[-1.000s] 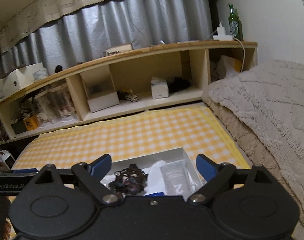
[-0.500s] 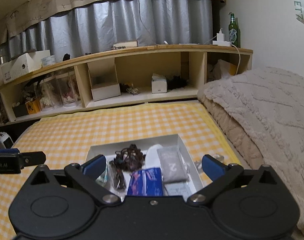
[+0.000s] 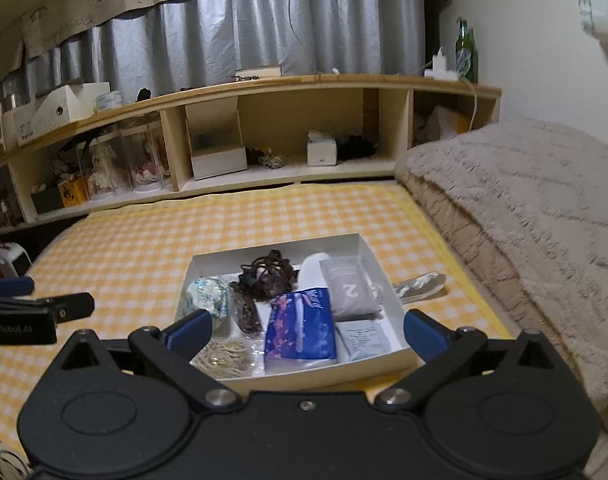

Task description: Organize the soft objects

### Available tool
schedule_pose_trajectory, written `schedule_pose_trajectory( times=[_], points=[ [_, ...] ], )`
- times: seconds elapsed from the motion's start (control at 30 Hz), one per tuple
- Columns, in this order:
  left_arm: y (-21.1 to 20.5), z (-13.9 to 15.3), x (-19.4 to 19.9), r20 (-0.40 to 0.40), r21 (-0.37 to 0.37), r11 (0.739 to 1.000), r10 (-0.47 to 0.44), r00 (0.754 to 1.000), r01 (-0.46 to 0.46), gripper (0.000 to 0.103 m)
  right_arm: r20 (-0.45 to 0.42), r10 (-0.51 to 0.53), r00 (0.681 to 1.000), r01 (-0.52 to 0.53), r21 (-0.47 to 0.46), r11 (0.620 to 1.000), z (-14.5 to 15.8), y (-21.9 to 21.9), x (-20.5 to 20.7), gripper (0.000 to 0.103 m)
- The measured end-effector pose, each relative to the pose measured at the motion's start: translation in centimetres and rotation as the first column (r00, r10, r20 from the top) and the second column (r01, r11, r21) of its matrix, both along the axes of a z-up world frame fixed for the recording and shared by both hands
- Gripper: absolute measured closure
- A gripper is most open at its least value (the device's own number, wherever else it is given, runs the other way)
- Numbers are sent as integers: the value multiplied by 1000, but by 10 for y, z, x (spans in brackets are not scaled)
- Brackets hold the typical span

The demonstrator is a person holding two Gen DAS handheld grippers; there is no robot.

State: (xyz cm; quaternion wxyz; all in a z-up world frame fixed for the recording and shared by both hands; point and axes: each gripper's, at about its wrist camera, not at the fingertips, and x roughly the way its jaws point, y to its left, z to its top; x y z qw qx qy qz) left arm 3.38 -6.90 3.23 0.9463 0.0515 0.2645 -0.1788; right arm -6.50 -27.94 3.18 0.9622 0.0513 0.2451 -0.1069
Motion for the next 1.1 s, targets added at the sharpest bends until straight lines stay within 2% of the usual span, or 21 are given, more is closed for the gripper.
schedule_pose_trajectory(
  times=[0.1, 0.3, 1.1],
  points=[
    [3, -3, -5, -2, 8, 1000, 6, 1000, -6, 0, 11, -7, 1000, 8, -51, 999, -3, 9, -7, 0],
    [11, -9, -16, 12, 13, 1000, 14, 1000, -14, 0, -12, -14, 1000, 13, -96, 995, -12, 15, -5, 0],
    [25, -21, -25, 1, -6, 999, 36, 999, -36, 0, 10, -12, 1000, 12, -73, 997, -18, 16, -9, 0]
  ],
)
